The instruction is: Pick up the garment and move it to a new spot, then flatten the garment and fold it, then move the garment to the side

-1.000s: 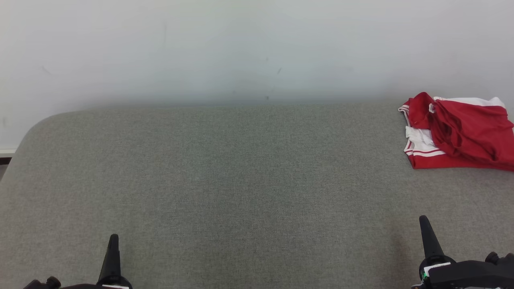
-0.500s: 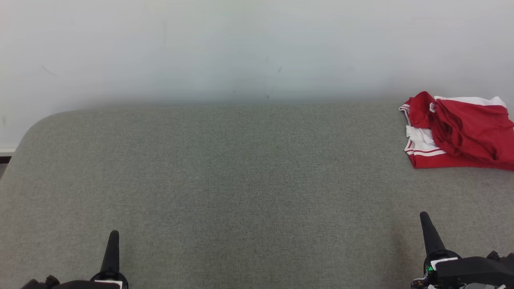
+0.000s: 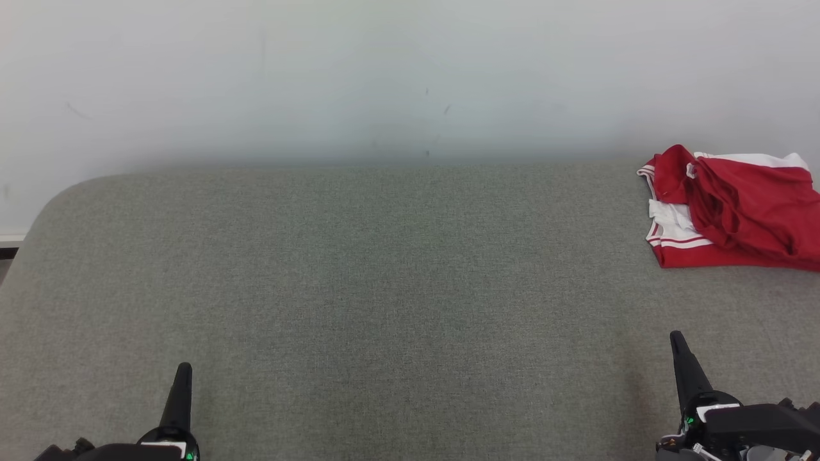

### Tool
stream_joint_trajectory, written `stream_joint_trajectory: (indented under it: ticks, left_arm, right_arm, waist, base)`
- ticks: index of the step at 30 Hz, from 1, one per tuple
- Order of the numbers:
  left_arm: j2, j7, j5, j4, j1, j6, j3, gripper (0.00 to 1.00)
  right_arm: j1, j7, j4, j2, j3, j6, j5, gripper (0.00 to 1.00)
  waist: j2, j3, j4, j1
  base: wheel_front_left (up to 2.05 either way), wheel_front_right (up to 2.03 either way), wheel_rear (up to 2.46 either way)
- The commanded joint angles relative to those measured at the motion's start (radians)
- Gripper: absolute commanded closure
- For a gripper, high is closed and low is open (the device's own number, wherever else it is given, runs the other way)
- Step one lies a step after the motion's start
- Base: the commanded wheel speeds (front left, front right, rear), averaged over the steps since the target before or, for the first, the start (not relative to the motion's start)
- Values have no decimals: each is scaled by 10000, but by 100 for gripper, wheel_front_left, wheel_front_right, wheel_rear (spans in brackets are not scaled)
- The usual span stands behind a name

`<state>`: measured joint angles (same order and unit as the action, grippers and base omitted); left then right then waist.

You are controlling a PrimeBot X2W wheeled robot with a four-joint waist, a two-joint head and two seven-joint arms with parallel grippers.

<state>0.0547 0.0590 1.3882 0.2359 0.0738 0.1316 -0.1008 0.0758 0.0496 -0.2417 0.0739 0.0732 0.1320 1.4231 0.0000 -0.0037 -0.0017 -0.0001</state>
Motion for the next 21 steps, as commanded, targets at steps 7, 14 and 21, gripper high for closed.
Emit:
stream_joint_trajectory:
  ticks: [7,14,21]
  left_arm:
    - [-28,189,756,14,228,-14,-72,100]
    - [-39,331,1345,52,310,-15,-105,100]
    - [-43,446,1745,75,343,-16,-127,100]
  right_arm:
    - [180,195,20,-63,119,-20,641,100]
    - [251,349,3,-112,203,-20,1166,100]
    - [295,474,-10,-146,266,-21,1524,100]
  waist:
    - [0,17,4,1]
    - [0,35,9,1]
    - [0,49,12,1]
  base:
    - [0,0,0]
    - [0,0,0]
    - [0,0,0]
